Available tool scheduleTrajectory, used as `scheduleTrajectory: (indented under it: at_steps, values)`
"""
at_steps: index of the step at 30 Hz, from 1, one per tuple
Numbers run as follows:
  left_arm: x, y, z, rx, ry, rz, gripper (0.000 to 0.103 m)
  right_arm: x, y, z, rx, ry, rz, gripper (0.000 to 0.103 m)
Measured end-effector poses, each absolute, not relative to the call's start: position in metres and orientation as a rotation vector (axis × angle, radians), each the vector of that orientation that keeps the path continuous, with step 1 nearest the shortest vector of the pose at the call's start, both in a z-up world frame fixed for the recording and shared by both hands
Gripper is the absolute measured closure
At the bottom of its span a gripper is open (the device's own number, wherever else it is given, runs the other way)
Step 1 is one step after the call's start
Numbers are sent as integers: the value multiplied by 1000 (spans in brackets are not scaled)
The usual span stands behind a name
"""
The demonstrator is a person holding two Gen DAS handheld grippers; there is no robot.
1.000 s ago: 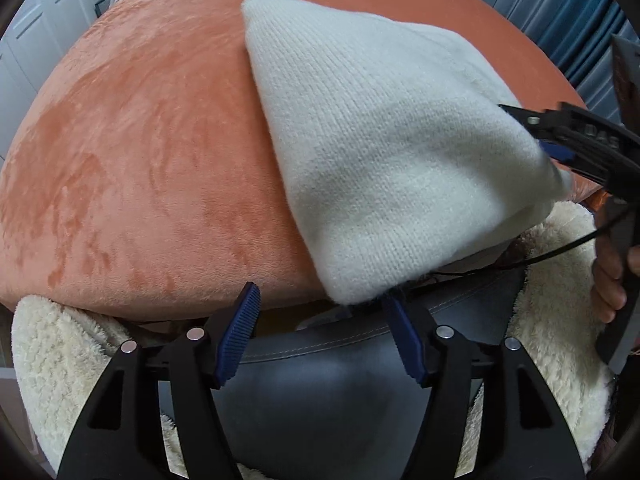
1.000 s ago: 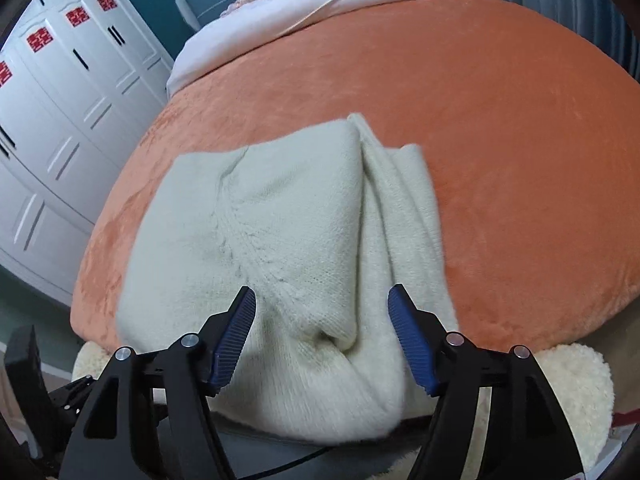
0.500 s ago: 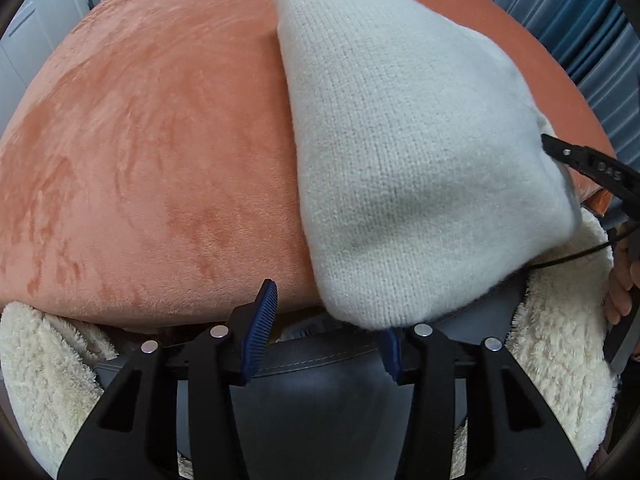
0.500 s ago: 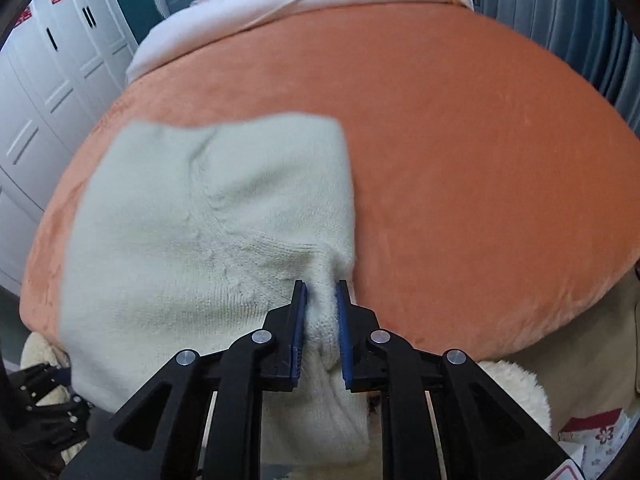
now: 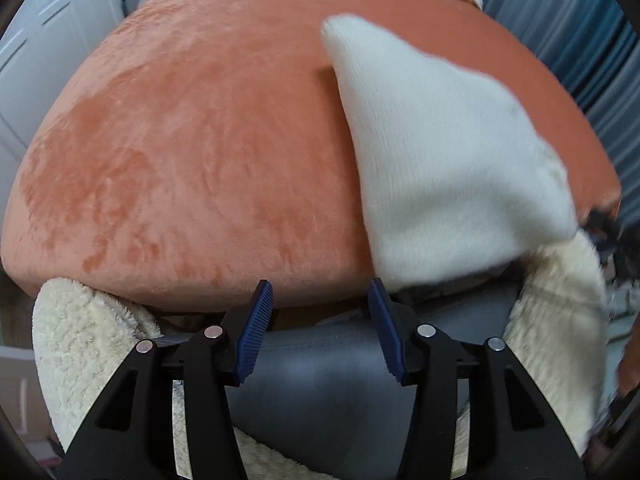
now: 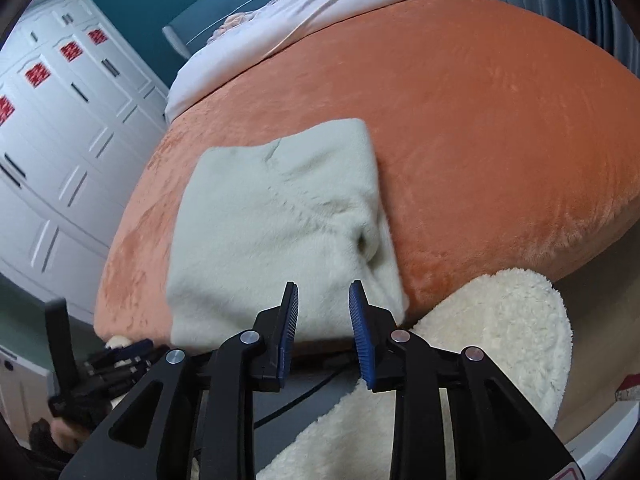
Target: Fold small clothes
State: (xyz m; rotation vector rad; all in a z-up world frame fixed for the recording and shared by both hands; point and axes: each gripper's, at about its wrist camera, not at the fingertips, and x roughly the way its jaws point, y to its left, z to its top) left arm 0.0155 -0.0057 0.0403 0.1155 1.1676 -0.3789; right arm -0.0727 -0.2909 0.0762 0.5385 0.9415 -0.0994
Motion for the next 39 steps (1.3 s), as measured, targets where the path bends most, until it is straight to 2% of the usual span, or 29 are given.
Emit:
scheduleTrajectory:
  at_steps: [2,4,7,8,9,15,17,18,19,21,23,26,30,34,37,39]
  values:
    - [26,-10,55,64,1127,-394,53,-66,-266,76,438,956,-74,76]
    - [32,-29,67,34,1097,-410,44,-55,-249,64,337,995,-81,76]
    - [54,-54,58,70,1107,-421,43,-27,-239,16,233,1198,-147,81]
    - [59,-62,49,104,1121,-405,43,-22,-243,2,262,1278,-168,87]
    - [64,-67,43,120,1126,-391,43,-22,-247,2,296,1284,-181,88]
    - [66,-70,39,151,1088,-348,34,-38,-261,80,339,1016,-197,88]
    - [65,-70,39,149,1084,-337,32,-25,-264,75,316,1019,-196,86]
    - [64,-71,39,149,1088,-339,31,-17,-266,62,302,1055,-202,86]
    - [63,-72,39,147,1099,-346,30,-6,-268,43,281,1126,-215,91]
    - [64,-70,40,155,1090,-324,31,2,-270,24,291,1176,-240,89]
    - [63,-70,40,158,1090,-327,31,-1,-265,45,298,1137,-229,85]
    - [65,-68,37,124,1104,-321,31,-4,-260,65,277,1070,-219,85]
    - [65,-70,36,124,1110,-321,30,10,-269,34,270,1150,-239,88]
    - [64,-68,38,123,1110,-316,30,7,-271,60,306,1089,-242,88]
    - [64,-66,37,99,1113,-315,30,-3,-276,71,337,1059,-241,84]
    - [63,-65,38,82,1116,-319,30,-10,-286,74,367,1051,-254,75]
